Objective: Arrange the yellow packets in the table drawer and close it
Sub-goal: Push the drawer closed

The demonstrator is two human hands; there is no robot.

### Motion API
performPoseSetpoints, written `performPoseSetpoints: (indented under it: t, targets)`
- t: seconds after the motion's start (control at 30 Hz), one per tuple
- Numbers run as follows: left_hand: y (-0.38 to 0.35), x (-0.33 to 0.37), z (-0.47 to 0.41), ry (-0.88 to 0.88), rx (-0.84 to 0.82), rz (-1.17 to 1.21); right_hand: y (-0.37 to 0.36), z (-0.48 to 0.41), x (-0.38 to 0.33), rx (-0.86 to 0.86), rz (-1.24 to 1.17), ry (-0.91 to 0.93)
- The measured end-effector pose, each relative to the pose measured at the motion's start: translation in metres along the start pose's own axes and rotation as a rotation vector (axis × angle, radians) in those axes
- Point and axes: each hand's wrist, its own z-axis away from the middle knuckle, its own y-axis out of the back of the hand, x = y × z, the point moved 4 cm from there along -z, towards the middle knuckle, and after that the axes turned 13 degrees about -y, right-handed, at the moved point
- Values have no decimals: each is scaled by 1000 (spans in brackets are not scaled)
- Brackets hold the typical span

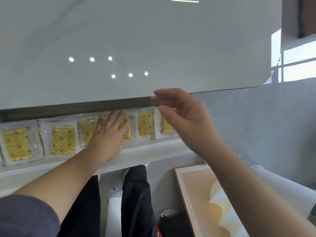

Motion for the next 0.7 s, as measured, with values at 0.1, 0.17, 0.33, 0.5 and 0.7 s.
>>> performPoseSetpoints:
  t: [0.1, 0.17, 0.33, 0.5, 0.7]
  targets:
    - [-6, -7, 2, 41, -111, 37, 32, 42, -66, -10, -461, 188]
    - [-7, -5, 4, 40, -103, 74, 43, 56, -80, 1, -554, 240]
    - [-12, 6, 41, -86, -76, 287, -23, 64, 42, 57, -213, -597]
    - [-26, 12, 81, -149, -183, 269, -85, 68, 128, 41, -440, -1135]
    - [-21, 11, 80, -122, -50, 108, -102, 38, 139, 234, -698, -1144]
